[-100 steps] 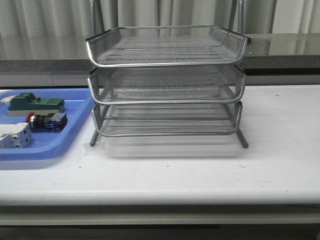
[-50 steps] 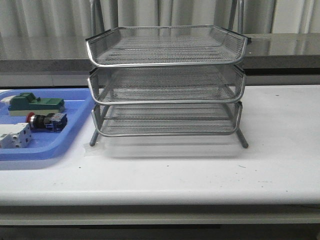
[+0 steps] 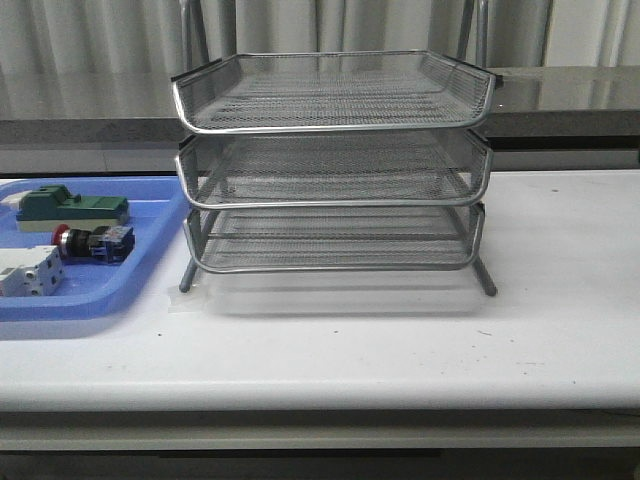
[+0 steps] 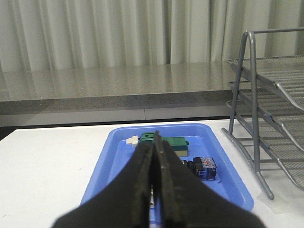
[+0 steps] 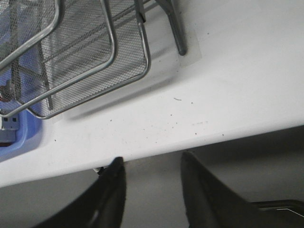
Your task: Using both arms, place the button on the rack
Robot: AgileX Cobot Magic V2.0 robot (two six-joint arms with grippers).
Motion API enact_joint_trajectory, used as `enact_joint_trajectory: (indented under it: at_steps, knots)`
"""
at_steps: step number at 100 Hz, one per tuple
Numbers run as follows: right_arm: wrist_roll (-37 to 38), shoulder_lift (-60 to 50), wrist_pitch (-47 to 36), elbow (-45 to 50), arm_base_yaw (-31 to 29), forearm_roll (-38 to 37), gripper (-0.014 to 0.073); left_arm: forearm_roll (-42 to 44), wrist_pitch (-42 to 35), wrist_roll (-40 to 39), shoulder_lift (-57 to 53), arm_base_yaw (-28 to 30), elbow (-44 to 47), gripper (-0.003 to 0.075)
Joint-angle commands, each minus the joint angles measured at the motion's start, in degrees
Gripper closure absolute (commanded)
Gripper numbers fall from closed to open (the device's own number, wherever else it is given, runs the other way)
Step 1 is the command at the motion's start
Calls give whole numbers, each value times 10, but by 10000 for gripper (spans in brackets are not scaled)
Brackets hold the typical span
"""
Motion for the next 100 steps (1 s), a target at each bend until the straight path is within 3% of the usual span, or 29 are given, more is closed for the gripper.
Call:
enact_joint_trajectory:
  at_steps: [1, 19, 50, 63, 72, 100]
  knots:
    - [-12, 11, -51, -21, 2, 40, 188, -2, -43, -4, -19, 1, 27, 740]
    - [-94, 52, -90, -24, 8, 144, 195, -2, -43, -4, -19, 1, 27, 740]
    - [-408, 173, -56, -44, 8, 452, 195, -2, -43, -4, -19, 1, 27, 740]
    - [-506, 218, -37, -55, 8, 552, 195, -2, -43, -4, -19, 1, 27, 740]
    - [-536, 246, -26, -64, 8, 584, 195, -2, -43, -4, -19, 1, 27, 740]
    - [-543, 320, 3, -108, 8, 586, 195, -2, -43, -4, -19, 1, 27, 740]
